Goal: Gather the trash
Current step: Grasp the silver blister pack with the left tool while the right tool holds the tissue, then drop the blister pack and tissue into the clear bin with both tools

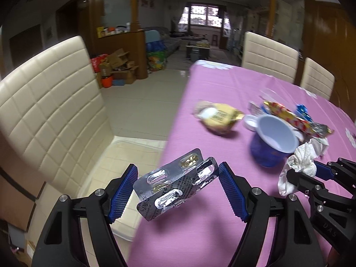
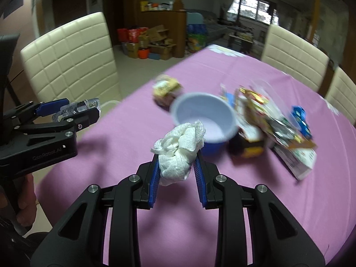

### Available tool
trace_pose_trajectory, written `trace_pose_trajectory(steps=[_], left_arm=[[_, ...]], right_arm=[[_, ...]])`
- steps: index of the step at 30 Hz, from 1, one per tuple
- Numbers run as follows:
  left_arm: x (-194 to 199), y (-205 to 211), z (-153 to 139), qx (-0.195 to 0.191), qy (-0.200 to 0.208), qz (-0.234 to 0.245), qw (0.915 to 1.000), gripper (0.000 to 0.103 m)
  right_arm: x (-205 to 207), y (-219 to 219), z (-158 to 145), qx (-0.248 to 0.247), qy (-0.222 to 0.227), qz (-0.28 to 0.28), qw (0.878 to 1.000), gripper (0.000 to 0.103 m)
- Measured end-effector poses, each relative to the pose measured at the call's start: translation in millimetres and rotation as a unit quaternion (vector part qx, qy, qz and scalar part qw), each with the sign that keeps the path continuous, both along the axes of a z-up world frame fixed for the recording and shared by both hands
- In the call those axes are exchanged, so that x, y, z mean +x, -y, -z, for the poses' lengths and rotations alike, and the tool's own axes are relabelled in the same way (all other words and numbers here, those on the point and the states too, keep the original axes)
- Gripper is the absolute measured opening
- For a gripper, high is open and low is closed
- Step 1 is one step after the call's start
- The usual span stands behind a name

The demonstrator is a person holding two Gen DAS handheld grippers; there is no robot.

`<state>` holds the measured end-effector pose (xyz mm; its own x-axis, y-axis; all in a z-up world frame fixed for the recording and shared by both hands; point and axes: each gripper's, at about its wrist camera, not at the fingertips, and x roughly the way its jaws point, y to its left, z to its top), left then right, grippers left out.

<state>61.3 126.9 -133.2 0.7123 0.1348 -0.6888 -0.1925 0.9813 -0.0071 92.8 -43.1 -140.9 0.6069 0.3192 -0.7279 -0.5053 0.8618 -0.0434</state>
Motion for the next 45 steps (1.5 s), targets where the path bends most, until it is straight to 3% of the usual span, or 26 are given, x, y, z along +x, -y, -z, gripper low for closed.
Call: trace_pose_trajectory(steps=[12,20,22,24,42,43,45], left_arm=[[11,-72,22,0.001,-0.016,-0.055,0.9984,0.074],[19,-91,33,-0.023,-0.025,-0.056,0.9978,0.078],[22,-98,38,-0.031,-0.03,-0.06,0.9972,0.086],[21,-104,40,-0.04,-0.029,-0.06,0.997,0.087],[-5,-143,65,-0.043,-0.054,-0.122,0.9901,0.088],[-7,-145,66,-0.044,-0.054,-0.125,0.9897,0.088],[-11,-150,65,-0.047,-0.052,-0.135,0.9884,0.088]], right_arm=[[20,-77,4,-0.008,-0.006,-0.052,0.999,0.032],[36,-94,11,-0.011,-0.015,-0.045,0.999,0.032],[39,-96,13,-0.013,-0.017,-0.044,0.999,0.032],[40,-101,14,-0.017,-0.019,-0.047,0.999,0.032],[39,-164,24,-0.035,-0.022,-0.113,0.993,0.032],[38,-168,24,-0.035,-0.021,-0.119,0.992,0.033],[35,-175,23,-0.03,-0.02,-0.128,0.991,0.049]])
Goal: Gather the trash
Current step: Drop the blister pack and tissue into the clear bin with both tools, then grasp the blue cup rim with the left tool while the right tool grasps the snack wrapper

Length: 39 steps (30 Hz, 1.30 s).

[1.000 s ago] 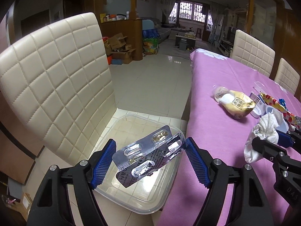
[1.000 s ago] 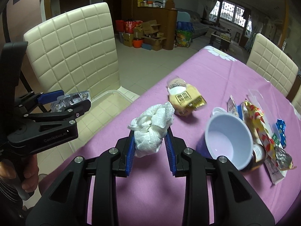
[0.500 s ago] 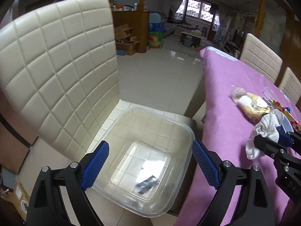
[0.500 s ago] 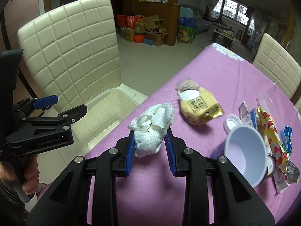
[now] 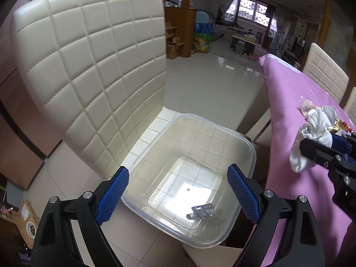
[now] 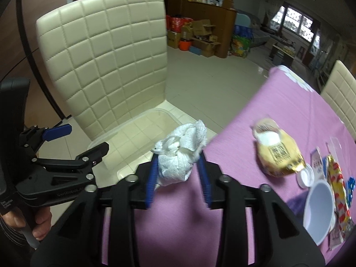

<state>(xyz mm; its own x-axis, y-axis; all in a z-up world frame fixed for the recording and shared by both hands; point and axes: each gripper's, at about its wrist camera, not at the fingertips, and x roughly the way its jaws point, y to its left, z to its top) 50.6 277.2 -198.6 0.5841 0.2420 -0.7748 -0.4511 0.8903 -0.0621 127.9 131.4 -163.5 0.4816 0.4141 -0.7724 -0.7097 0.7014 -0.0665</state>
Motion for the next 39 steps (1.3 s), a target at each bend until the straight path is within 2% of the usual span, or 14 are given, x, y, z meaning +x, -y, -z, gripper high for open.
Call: trace_pose_trajectory(steps=[2,6,9,13,20,26,29,33,39], left_arm=[[-3,-4,-1,-0.003,0.003,-0.009,1.0,0.088],[-9,-11,-4,0.001,0.006,-0.036,0.9993,0.088],[-10,-15,-5,0.001,0.007,-0.045,0.999,0.088],[-10,-10,-5,-0.003,0.005,-0.034,0.9994,0.088],[-2,22,-15,-0.001,0.009,0.009,0.9999,0.088],[6,62,-30,-0.022,0.025,0.071,0.9969,0.088],[13,89,-37,-0.018,0.03,0.099,0.9945,0.088],[25,130,-49,-0.008,0.038,0.139,0.9896,0.088],[52,180,-65,-0.02,0.042,0.186,0.9814,0.088]], right_arm=[[-3,-4,-2,0.008,0.007,-0.004,1.0,0.061],[-7,-10,-4,0.006,0.023,-0.009,1.0,0.062],[-5,-8,-3,0.009,0.018,-0.006,1.0,0.065],[-3,-2,-2,0.01,0.016,0.005,1.0,0.067],[-5,23,-12,0.018,0.03,0.03,0.999,0.068],[-8,81,-22,0.033,0.051,0.092,0.994,0.072],[-10,115,-25,0.04,0.062,0.127,0.989,0.073],[-12,168,-27,0.044,0.07,0.181,0.98,0.073],[-12,235,-39,0.055,0.101,0.254,0.96,0.076]])
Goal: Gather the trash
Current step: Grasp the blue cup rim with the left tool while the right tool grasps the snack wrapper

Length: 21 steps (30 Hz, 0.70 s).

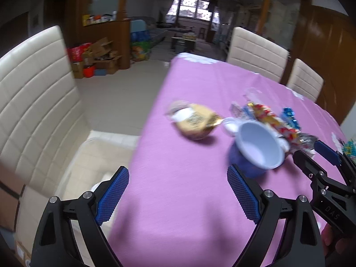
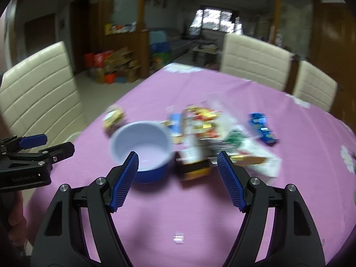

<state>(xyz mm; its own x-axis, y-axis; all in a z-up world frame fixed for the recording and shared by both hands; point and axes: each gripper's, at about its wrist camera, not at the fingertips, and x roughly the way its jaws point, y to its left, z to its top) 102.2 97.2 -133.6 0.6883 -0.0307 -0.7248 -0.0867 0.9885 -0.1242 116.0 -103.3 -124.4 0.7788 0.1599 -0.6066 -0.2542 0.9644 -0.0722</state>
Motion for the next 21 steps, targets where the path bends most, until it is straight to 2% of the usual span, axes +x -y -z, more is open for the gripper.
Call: trace_pose_trajectory(steps=[4,7,11,13,14,15,16,18,21], left_arm=[[18,23,-4,-0.009,-0.004,0.012,0.9999,0.088],[36,36,1,0.005,-0.017,0.008,0.9998,0.088],[59,45,18,0.004,-0.055,0.008,0.9984,0.088],[63,49,25,0.005,-0.068,0.013,0.9976,0.088],[65,52,29,0.006,-0.073,0.016,0.9972,0.088],[67,54,32,0.012,-0.078,0.016,0.9967,0.088],[67,55,36,0.019,-0.082,0.017,0.9963,0.088],[68,58,41,0.021,-0.089,0.022,0.9956,0.088],[65,58,45,0.02,-0.088,0.027,0.9956,0.086]], right_arm=[[4,28,-11,0.004,0.032,0.033,0.999,0.084],[14,40,-14,0.001,0.042,0.039,0.998,0.092],[37,46,1,-0.002,0.013,0.039,0.999,0.092],[44,46,10,0.002,-0.009,0.033,0.999,0.089],[48,46,16,0.005,-0.023,0.027,0.999,0.078],[48,45,23,0.006,-0.032,0.023,0.999,0.064],[51,43,28,0.008,-0.046,0.017,0.999,0.057],[51,43,33,0.024,-0.055,0.008,0.998,0.037],[52,43,34,0.03,-0.057,0.006,0.998,0.022]])
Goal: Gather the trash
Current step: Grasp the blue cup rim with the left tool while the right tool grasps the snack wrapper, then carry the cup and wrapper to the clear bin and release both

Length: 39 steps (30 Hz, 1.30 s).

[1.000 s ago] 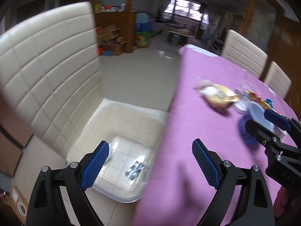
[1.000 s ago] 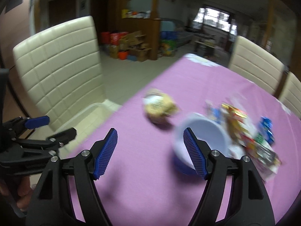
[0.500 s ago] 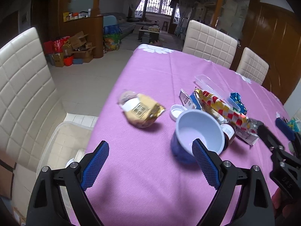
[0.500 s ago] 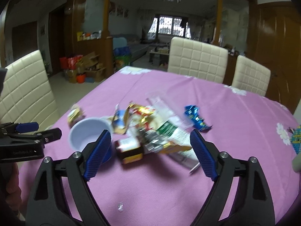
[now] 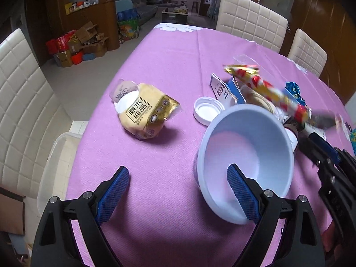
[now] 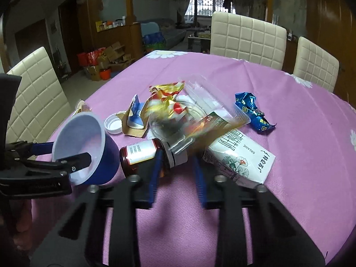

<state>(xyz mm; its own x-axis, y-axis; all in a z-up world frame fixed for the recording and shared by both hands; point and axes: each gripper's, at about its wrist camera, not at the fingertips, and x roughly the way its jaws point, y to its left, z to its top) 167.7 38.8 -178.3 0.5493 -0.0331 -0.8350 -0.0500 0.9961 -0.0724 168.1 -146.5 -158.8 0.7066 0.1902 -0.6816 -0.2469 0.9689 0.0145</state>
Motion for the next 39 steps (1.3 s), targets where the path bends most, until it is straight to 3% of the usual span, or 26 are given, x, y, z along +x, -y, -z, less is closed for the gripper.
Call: trace_pose_trajectory(steps=[2,4,6,10,11,12,14,15,16,18,20,24,25,26,29,30,32,33,39], left_arm=[[-3,1,-1,-0.002,0.008,0.005,1.0,0.078],[-7,4,-4,-0.015,0.015,0.02,0.9996,0.054],[-10,9,-8,-0.009,0.021,0.028,0.9993,0.04],[-13,12,-9,0.004,0.026,0.034,0.9991,0.036],[-13,12,-9,0.004,0.026,0.032,0.9991,0.036],[-12,10,-9,0.003,0.027,0.028,0.9992,0.03],[-9,6,-8,-0.004,0.025,0.02,0.9995,0.021],[-8,4,-8,-0.005,0.025,0.016,0.9996,0.015],[-7,2,-8,-0.006,0.026,0.012,0.9996,0.014],[-4,2,-9,-0.005,0.031,0.012,0.9994,0.012],[-4,5,-13,0.002,0.043,0.013,0.999,0.01],[-4,11,-17,0.014,0.058,0.02,0.998,0.009],[-4,11,-17,0.016,0.059,0.02,0.9979,0.009],[-4,11,-17,0.017,0.06,0.021,0.9978,0.009],[-2,10,-17,0.014,0.061,0.019,0.9979,0.009],[-2,10,-18,0.014,0.061,0.018,0.9979,0.009],[-3,9,-18,0.013,0.062,0.016,0.9979,0.008],[-4,9,-19,0.012,0.064,0.015,0.9978,0.008],[-17,7,-33,0.013,0.086,0.012,0.9961,0.006]], right_arm=[[-1,1,0,0.005,0.0,-0.002,1.0,0.016],[-5,0,-1,0.004,0.01,-0.003,1.0,0.013],[-8,0,-2,0.003,0.012,-0.003,1.0,0.013],[-5,10,-2,0.044,-0.025,0.006,0.999,0.017],[-4,14,-2,0.06,-0.033,0.008,0.998,0.026],[-3,18,-4,0.067,-0.035,0.013,0.997,0.058],[-5,23,-9,0.079,-0.014,0.026,0.996,0.1],[-9,26,-15,0.084,0.016,0.036,0.996,0.099],[-9,24,-20,0.076,0.03,0.035,0.996,0.098],[-3,16,-24,0.055,0.035,0.023,0.998,0.078],[10,8,-21,0.049,0.018,0.009,0.999,0.067],[27,1,-10,0.058,-0.008,0.006,0.998,0.061],[29,-1,-9,0.06,-0.009,0.005,0.998,0.056],[31,-2,-7,0.061,-0.012,0.002,0.998,0.039],[31,-5,-4,0.045,-0.006,-0.001,0.999,0.035],[29,-6,-4,0.042,-0.001,-0.001,0.999,0.028],[24,-4,-5,0.04,0.009,0.002,0.999,0.024],[21,-3,-7,0.045,0.014,0.002,0.999,0.011],[6,1,-20,0.059,0.034,0.001,0.998,0.005]])
